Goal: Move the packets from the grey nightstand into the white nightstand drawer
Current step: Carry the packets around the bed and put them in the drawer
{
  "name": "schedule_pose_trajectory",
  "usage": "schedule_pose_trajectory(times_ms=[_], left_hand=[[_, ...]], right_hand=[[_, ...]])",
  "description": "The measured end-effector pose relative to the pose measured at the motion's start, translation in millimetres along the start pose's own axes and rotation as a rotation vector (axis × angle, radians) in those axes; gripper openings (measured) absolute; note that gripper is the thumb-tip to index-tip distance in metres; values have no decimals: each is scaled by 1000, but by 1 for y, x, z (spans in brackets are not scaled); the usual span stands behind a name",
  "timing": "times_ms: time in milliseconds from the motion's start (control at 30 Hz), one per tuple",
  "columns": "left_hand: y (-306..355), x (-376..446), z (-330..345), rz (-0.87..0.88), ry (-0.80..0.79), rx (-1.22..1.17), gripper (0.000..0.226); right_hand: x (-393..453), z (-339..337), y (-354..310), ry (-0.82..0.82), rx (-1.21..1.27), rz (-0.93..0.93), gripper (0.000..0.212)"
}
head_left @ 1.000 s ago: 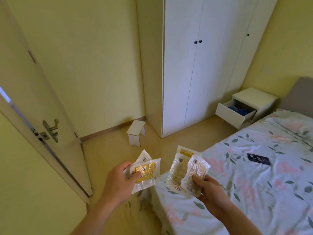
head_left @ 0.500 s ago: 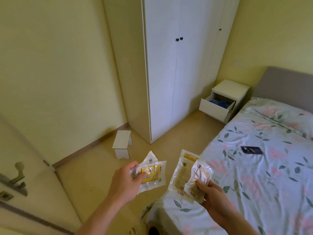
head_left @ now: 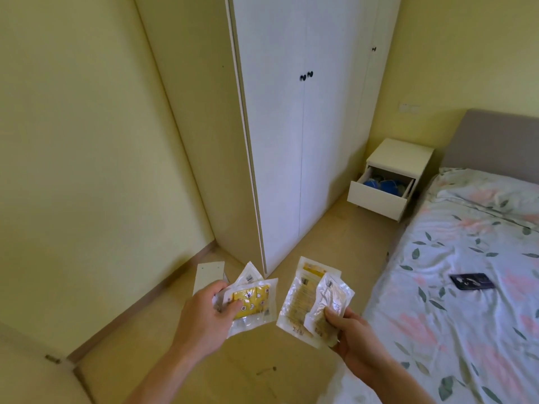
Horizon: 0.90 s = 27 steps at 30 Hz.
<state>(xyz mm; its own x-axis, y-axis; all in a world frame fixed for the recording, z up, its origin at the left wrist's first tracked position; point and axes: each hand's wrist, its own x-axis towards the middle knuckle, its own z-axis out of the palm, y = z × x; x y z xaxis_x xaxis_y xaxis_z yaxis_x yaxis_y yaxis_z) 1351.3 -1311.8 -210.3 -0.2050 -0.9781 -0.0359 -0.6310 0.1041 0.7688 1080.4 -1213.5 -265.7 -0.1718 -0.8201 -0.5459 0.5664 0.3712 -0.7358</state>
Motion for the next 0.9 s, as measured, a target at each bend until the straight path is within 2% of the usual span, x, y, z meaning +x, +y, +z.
schedule_pose_trajectory(times_ms=[200, 333, 600, 800, 900], left_hand=[[7, 104, -7, 52, -58, -32, 6], [12, 181, 4, 102, -130, -44, 18], [25, 338, 17, 242, -386, -81, 4], [59, 430, 62, 349, -565, -35, 4], [79, 460, 95, 391, -649, -34, 12]], right_hand=[[72, 44, -60, 30, 14, -69, 28], [111, 50, -88, 120, 49, -121, 29], [179, 63, -126, 324, 244, -204, 30], [201, 68, -150, 463, 341, -298, 29], [205, 52, -167, 541, 423, -346, 27]])
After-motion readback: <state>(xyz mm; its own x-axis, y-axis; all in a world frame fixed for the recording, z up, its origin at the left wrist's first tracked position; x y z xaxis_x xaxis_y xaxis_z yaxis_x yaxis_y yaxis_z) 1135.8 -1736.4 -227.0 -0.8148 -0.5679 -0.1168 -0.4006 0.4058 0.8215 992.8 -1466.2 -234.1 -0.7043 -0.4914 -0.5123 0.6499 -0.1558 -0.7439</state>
